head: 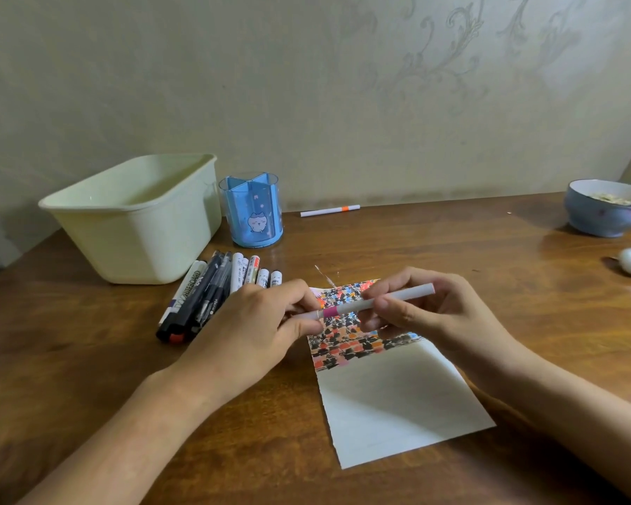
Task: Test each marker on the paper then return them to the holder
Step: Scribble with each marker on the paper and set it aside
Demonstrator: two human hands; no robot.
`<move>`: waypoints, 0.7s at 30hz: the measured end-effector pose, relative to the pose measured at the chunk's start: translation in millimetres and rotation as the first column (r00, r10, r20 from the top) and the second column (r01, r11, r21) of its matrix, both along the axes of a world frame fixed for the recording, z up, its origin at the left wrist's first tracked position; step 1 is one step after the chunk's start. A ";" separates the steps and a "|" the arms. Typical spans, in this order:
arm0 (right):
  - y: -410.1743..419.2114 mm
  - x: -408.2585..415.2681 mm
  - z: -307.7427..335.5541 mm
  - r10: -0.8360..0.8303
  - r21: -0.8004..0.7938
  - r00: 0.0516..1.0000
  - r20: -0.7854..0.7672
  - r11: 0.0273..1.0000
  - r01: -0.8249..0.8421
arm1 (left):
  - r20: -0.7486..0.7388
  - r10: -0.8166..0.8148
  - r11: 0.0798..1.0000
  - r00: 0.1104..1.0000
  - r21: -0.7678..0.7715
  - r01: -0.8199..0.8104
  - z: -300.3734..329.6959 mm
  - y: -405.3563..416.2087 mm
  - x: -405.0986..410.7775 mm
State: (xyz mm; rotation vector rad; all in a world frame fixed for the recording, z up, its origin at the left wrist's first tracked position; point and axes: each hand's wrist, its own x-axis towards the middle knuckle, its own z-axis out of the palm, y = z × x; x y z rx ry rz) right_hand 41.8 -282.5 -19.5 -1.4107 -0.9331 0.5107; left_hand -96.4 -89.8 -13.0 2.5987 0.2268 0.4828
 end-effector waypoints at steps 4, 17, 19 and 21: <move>-0.1 -0.8 -1.7 -0.007 -0.044 0.998 0.067 0.999 0.010 | 0.045 -0.036 0.999 0.998 0.029 0.034 1.2 1.2 -0.1; -2.0 -3.6 -4.1 -0.040 -0.088 0.976 0.215 0.994 0.060 | 0.106 -0.049 0.997 0.993 0.066 0.042 2.7 3.2 -2.2; -1.3 -3.0 -4.5 -0.042 -0.083 0.979 0.200 0.995 0.059 | 0.108 -0.069 0.994 0.992 0.092 0.059 2.9 0.9 -2.1; -0.6 -2.8 -5.1 -0.045 -0.072 0.983 0.176 0.996 0.059 | 0.118 -0.078 0.992 0.990 0.108 0.066 4.7 -2.0 -2.8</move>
